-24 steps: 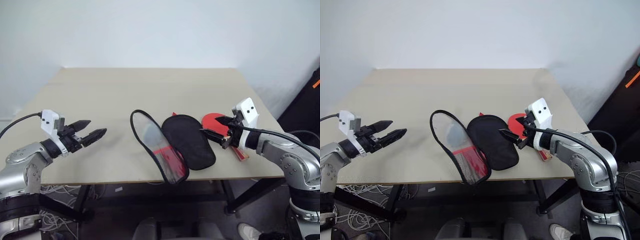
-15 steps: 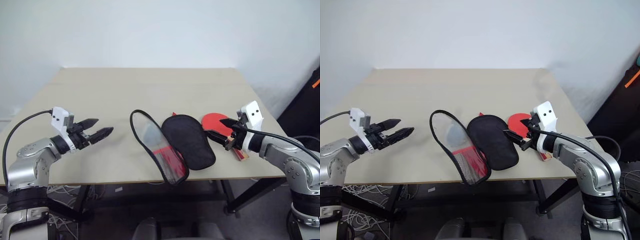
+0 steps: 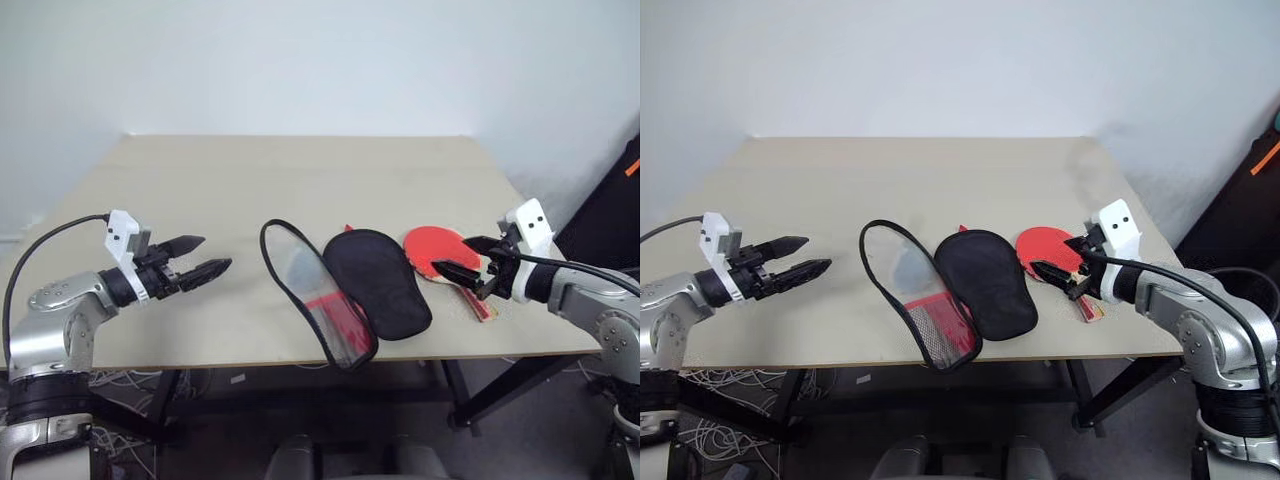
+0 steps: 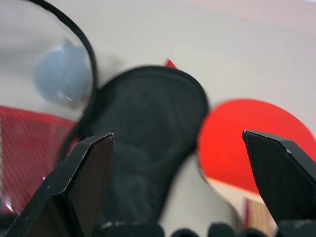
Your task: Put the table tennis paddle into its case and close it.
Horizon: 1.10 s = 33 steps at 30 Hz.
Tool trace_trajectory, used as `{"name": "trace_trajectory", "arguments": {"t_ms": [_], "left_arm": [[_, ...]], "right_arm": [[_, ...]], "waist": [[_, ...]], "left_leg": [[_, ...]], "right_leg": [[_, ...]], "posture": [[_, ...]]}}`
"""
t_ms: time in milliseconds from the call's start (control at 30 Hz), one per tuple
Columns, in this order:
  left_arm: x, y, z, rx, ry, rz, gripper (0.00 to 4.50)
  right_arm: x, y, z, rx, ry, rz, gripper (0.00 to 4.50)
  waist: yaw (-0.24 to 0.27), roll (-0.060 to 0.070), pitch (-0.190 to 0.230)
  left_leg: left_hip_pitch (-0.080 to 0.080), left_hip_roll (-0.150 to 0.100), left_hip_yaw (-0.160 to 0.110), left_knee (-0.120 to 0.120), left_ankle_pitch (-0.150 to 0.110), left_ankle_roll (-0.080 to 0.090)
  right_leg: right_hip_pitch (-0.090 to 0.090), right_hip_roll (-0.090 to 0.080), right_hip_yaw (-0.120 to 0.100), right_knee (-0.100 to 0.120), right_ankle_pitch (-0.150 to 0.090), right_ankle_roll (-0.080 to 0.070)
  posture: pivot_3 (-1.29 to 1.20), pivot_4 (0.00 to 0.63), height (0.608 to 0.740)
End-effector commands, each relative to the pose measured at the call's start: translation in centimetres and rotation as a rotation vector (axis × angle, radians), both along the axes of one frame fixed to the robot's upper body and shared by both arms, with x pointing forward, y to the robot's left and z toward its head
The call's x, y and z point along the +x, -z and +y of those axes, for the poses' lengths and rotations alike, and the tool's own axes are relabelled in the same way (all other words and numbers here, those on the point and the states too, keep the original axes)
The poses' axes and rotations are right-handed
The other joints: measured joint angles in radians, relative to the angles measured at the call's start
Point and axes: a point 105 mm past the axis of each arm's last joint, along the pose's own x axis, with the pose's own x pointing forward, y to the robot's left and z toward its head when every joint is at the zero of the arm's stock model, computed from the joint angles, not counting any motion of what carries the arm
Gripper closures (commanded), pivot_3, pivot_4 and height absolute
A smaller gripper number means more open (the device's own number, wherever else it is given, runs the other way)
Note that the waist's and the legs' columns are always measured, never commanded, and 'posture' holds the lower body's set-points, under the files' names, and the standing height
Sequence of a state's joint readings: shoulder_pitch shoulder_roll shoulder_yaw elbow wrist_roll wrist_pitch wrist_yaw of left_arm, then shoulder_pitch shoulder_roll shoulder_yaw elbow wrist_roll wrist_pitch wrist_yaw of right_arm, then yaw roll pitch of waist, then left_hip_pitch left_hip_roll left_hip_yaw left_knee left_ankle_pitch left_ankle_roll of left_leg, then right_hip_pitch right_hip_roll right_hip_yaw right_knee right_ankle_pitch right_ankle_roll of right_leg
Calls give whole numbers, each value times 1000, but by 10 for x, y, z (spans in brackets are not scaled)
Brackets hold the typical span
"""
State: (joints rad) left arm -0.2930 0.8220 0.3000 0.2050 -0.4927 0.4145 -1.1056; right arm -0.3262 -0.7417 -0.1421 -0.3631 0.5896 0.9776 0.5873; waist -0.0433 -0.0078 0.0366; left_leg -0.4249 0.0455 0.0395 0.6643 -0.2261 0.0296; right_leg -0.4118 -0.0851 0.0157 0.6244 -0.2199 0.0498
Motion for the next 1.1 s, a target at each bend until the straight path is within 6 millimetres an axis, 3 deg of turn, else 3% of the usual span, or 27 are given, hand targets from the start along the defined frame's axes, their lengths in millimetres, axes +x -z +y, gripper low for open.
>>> {"name": "trace_trajectory", "arguments": {"t_ms": [33,300,400,567,800,1100], "left_arm": [[-6,-34,-5,36,68,-97,44],[-13,-40,-6,85,145,-81,44],[-13,-40,-13,73,172,-88,44],[-20,-49,-25,52,246,-102,44],[-15,-53,-32,42,250,-134,44],[-17,-50,-32,20,238,-141,44]], "right_arm": [[8,-20,-16,-31,-1,-66,0],[16,-17,-44,-102,17,-31,0],[24,-5,-50,-107,74,4,0],[35,16,-44,-84,130,64,0],[42,42,-33,-80,169,134,0],[45,78,-46,-122,268,200,0]], "waist": [[0,0,0],[0,0,0],[0,0,0],[0,0,0],[0,0,0],[0,0,0]], "left_leg": [[0,0,0,0,0,0],[0,0,0,0,0,0],[0,0,0,0,0,0],[0,0,0,0,0,0],[0,0,0,1,0,0],[0,0,0,1,0,0]], "right_leg": [[0,0,0,0,0,0],[0,0,0,0,-1,1],[0,0,0,0,-1,1],[0,0,0,0,0,1],[0,0,1,0,0,1],[0,0,1,0,1,3]], "posture": [[0,0,740],[0,0,740],[0,0,740],[0,0,740],[0,0,740],[0,0,740]]}}
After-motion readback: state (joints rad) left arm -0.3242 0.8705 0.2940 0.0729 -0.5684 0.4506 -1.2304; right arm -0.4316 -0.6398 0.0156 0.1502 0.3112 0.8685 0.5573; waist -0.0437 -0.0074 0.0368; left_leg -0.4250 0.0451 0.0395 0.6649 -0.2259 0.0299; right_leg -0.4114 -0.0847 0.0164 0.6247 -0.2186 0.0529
